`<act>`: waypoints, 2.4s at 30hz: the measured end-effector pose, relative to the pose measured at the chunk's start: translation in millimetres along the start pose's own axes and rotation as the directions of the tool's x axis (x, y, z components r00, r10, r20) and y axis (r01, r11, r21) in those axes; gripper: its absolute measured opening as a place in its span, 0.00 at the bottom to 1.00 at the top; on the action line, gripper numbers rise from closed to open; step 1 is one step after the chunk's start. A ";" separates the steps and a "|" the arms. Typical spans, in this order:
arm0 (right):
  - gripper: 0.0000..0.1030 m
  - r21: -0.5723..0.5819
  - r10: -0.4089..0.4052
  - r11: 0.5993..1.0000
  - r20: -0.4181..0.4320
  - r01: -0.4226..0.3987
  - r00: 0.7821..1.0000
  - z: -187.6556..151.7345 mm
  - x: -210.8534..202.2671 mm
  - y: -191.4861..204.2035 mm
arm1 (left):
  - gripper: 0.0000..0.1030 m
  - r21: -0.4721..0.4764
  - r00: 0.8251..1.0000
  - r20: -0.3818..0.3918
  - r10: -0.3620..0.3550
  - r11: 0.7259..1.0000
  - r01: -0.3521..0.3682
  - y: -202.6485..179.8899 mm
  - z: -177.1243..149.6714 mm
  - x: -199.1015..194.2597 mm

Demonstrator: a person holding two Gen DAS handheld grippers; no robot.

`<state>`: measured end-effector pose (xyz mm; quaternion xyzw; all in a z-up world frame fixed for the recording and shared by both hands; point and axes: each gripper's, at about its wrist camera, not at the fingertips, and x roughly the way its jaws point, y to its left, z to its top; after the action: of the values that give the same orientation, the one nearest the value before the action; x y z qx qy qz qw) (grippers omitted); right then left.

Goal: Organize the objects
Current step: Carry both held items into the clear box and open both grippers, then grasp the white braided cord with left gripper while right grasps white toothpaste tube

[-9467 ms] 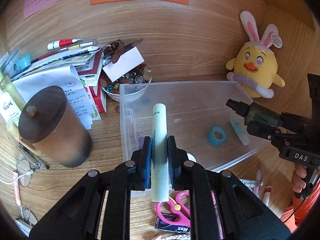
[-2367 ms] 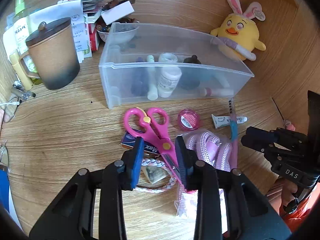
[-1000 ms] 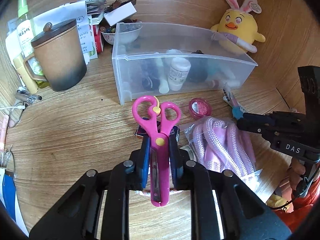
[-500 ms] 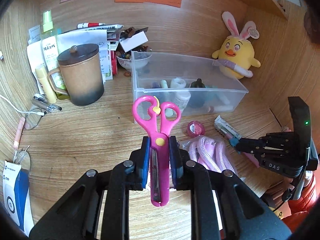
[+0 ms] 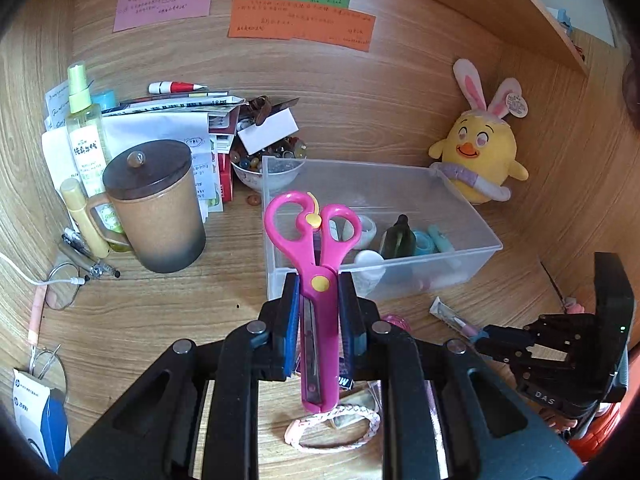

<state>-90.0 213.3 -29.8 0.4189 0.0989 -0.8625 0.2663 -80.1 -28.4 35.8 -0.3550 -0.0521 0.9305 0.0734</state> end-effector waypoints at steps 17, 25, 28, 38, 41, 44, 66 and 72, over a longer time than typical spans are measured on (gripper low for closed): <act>0.12 0.035 -0.029 0.999 0.183 0.023 0.983 100.8 -23.5 -31.8 | 0.17 0.024 0.997 -0.074 -0.023 0.999 0.025 -8.8 41.1 50.6; 0.12 0.024 0.000 1.000 0.070 -0.002 0.998 126.6 36.1 -38.7 | 0.17 0.039 0.987 -0.158 -0.026 0.999 0.033 -13.6 44.4 82.8; 0.12 0.009 0.010 1.000 0.030 -0.010 0.999 127.2 54.6 -34.5 | 0.17 0.040 0.984 -0.178 -0.026 0.999 0.034 -15.8 44.7 92.1; 0.12 0.002 0.001 1.000 -0.014 -0.001 1.000 124.4 68.5 -33.2 | 0.17 0.033 0.970 -0.235 -0.070 0.996 0.079 -16.6 44.4 106.1; 0.19 0.009 0.016 1.000 -0.008 -0.016 1.000 121.7 61.6 -35.3 | 0.17 0.042 0.976 -0.208 -0.062 0.997 0.072 -18.2 43.8 96.7; 0.30 0.006 0.019 1.000 0.015 -0.019 1.000 118.1 49.8 -34.9 | 0.18 0.043 0.981 -0.183 -0.065 0.996 0.074 -18.5 44.3 84.1; 0.63 -0.008 0.036 0.999 0.094 -0.036 0.995 52.6 -21.6 -27.3 | 0.79 0.003 0.993 -0.063 0.095 0.995 -0.095 11.5 -16.0 -0.8; 0.63 0.004 0.003 1.000 0.029 -0.003 1.000 24.6 -5.0 -25.4 | 0.81 -0.030 0.989 -0.112 0.093 0.995 -0.097 24.3 -46.9 -3.1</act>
<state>-117.7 226.8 -11.8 0.4068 0.0927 -0.8683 0.2685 -48.9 -50.8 -0.6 -0.4092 -0.0474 0.9109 0.0256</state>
